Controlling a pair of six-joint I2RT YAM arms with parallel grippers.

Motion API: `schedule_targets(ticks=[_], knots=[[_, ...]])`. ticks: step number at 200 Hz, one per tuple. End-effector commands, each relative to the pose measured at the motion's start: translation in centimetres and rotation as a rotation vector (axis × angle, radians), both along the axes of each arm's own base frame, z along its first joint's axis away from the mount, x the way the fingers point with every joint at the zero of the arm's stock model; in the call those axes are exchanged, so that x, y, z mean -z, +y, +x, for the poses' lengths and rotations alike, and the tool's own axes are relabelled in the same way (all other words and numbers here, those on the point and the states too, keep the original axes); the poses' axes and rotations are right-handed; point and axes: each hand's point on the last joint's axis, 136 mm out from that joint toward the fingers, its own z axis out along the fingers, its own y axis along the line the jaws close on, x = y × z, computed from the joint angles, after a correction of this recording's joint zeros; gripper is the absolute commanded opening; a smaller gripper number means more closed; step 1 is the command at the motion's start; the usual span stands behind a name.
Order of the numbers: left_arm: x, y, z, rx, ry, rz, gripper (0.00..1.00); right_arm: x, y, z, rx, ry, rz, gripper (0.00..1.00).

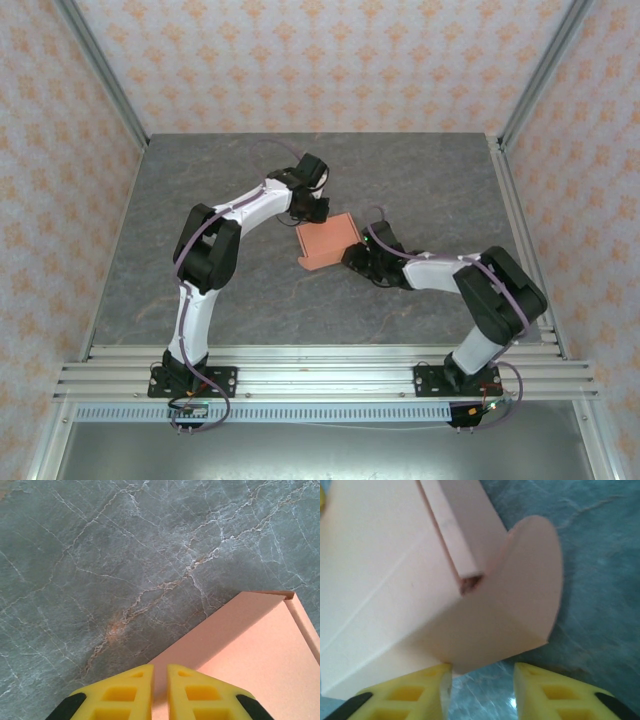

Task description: Fold the paper box

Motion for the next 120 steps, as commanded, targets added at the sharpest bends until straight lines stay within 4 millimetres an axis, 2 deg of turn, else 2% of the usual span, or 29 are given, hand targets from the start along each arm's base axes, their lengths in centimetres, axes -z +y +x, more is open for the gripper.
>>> schedule_targets(ticks=[1,29,47,65,86,120], knots=[[3.9,2.5,-1.9,-0.033,0.111,0.099,0.14,-2.5,-2.8,-1.2,-0.036,-0.045,-0.155,0.43],[3.1,2.3,-1.5,-0.008,0.098,0.095,0.14,-6.4,-4.5,-1.5,-0.12,-0.149,-0.191,0.47],[3.0,2.1,-1.5,0.008,0.101,0.093,0.14,-7.4,-4.7,-0.9,-0.183,-0.181,-0.13,0.49],[3.2,2.2,-1.6,0.015,0.11,0.103,0.14,-7.2,-5.3,0.3,-0.207,-0.174,-0.087,0.49],[3.5,2.3,-1.6,0.015,0.117,0.108,0.14,-7.2,-4.3,1.6,-0.278,-0.195,-0.062,0.51],[3.9,2.1,-1.6,0.012,0.128,0.102,0.14,-5.3,-3.2,3.4,-0.351,-0.175,-0.09,0.6]])
